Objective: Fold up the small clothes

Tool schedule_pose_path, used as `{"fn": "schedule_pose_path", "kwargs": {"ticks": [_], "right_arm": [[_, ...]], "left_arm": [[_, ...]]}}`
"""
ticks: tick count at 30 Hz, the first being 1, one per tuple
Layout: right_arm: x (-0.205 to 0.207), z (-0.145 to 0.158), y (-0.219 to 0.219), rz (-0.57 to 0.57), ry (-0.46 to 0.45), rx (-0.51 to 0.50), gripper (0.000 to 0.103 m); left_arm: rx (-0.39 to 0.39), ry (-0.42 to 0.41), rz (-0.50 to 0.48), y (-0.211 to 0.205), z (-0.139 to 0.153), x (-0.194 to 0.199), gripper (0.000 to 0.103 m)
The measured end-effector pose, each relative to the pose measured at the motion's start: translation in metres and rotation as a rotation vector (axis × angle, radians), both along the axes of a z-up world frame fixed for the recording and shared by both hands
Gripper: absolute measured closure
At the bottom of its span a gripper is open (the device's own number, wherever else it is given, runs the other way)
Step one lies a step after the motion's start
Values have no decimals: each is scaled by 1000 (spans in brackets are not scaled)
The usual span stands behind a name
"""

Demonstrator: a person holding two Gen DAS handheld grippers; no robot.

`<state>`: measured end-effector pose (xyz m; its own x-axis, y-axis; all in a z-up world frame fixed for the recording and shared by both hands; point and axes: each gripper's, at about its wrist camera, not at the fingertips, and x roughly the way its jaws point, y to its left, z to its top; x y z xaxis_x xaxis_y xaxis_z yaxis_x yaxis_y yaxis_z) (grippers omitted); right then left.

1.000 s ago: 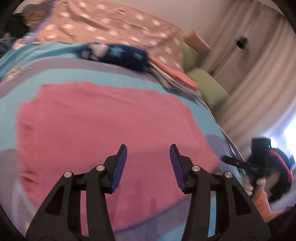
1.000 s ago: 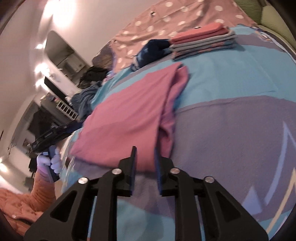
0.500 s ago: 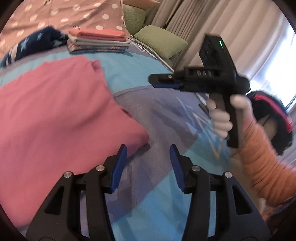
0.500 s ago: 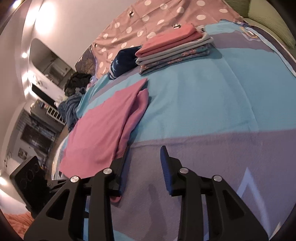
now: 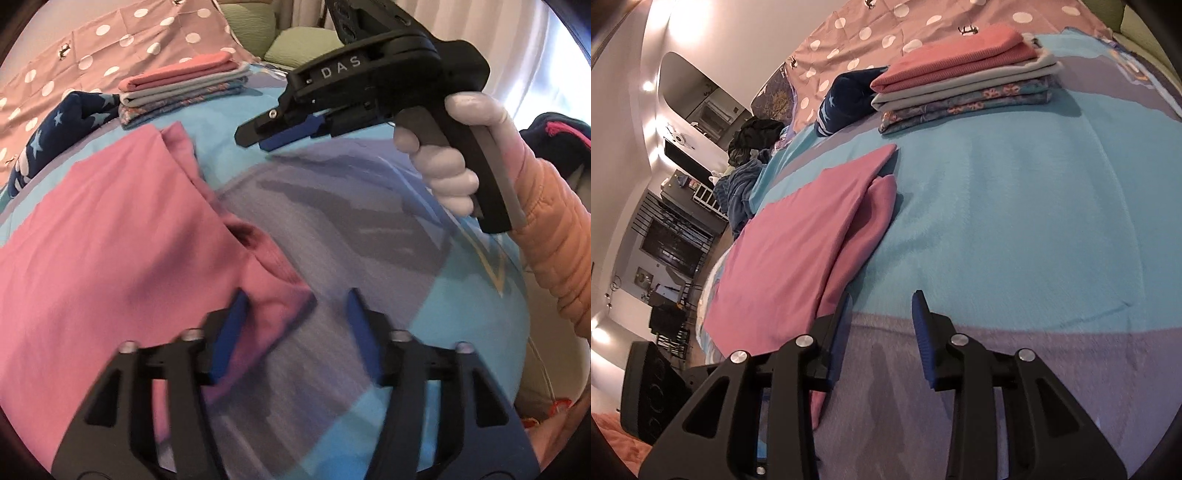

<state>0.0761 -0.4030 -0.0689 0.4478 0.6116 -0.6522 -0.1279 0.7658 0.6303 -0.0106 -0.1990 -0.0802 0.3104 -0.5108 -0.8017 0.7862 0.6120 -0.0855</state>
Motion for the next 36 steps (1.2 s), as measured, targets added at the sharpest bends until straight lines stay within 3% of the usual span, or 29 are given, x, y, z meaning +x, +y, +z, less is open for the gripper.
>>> {"fn": "schedule_pose_path", "kwargs": {"ticks": [2,3,5,13,14,15,16,20,22,23,24,25,27,28,29,32,36], "right_arm": [[10,-2,1,11,9,36,59],[16,-3,2,14,15,55,56],[31,-4,5,18,20,69,54],[92,-12,41,41,26,1,52],[98,-12,43,12,7,-8,68],[101,-13,44,-2,6,-19,94],[102,-11,44,-20,4,-18,98],[94,14,47,-28,-103,-43,98],[103,5,45,-26,-77,-82,98],[108,-7,44,-18,-43,-90,98],[112,-18,44,-9,-16,-90,98],[112,-25,43,-7,-17,-70,98],[109,-28,33,-24,-24,-1,98],[108,-26,28,-38,-19,8,91],[105,-22,23,-61,-15,7,83],[83,-6,9,-80,-53,-12,80],[20,8,-3,16,-102,34,80]], "left_arm": [[-22,25,15,3,0,9,91],[-57,71,29,7,1,17,95],[-90,114,41,12,1,23,97],[-121,132,21,14,3,16,97],[-133,143,23,15,3,18,97],[-142,151,24,16,4,18,97],[-151,156,20,18,4,16,97],[-176,167,-38,14,9,7,98],[-228,279,-128,5,3,8,103],[-205,279,-148,-4,-1,1,103],[-144,216,-155,-13,-5,-6,103],[-135,194,-160,-17,-6,-9,103],[-168,210,-149,-16,1,-8,103],[-177,188,-141,-13,6,-9,103],[-173,146,-126,-9,13,-9,101],[-165,56,-84,6,30,-7,64],[-185,14,6,37,39,5,54]]}}
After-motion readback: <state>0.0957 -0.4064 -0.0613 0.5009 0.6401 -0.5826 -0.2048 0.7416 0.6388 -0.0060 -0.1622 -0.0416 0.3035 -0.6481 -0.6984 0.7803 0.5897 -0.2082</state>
